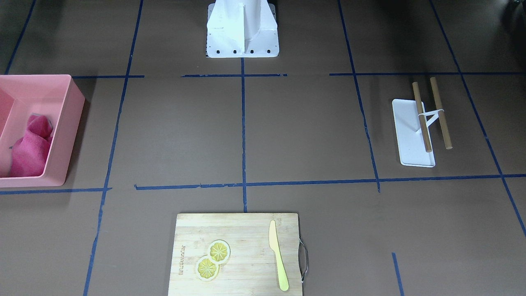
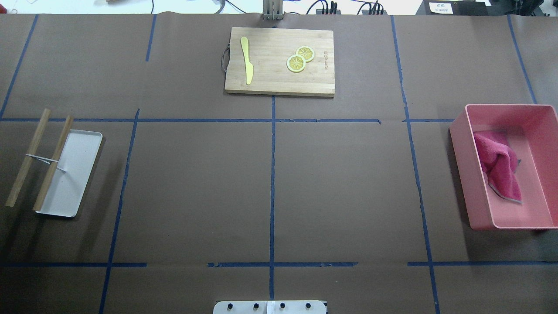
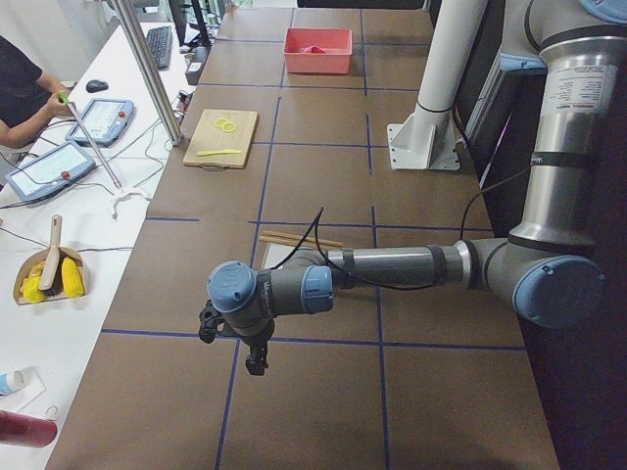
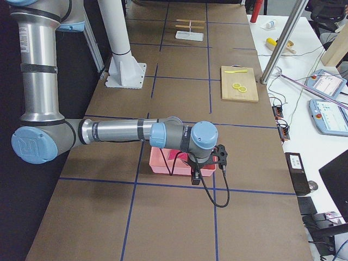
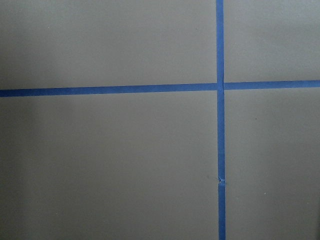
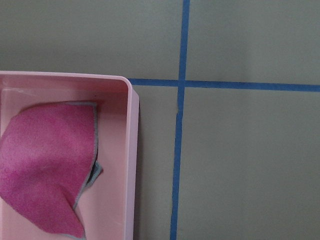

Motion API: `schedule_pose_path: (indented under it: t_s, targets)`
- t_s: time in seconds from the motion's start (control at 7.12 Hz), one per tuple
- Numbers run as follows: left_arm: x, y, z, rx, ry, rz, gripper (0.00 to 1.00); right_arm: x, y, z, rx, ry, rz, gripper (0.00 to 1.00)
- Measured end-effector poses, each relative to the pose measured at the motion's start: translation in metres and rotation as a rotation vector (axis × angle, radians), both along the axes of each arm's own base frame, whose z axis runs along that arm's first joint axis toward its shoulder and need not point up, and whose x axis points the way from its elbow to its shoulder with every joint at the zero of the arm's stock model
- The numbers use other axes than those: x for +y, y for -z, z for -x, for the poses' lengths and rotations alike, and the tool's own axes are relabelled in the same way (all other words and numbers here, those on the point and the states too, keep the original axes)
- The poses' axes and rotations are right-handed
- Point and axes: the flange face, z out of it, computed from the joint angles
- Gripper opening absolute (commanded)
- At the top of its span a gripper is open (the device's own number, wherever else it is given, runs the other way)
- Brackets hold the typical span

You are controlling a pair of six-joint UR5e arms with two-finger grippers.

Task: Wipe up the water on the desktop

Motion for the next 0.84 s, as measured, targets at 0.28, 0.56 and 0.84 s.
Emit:
schedule_pose_path:
  t_s: [0.28,0.56,0.84]
  targets:
    - [0.000,0.000,0.000,0.000,-0.002,-0.002,1.00,0.005,-0.014,-0.002,0.007,-0.005,0.029,1.00]
    - [0.000,0.000,0.000,0.000,-0.001,-0.001,1.00,0.007,-0.018,-0.011,0.022,-0.026,0.042,1.00]
    - [0.000,0.000,0.000,0.000,-0.001,0.000,1.00,0.009,-0.019,-0.014,0.024,-0.038,0.050,1.00]
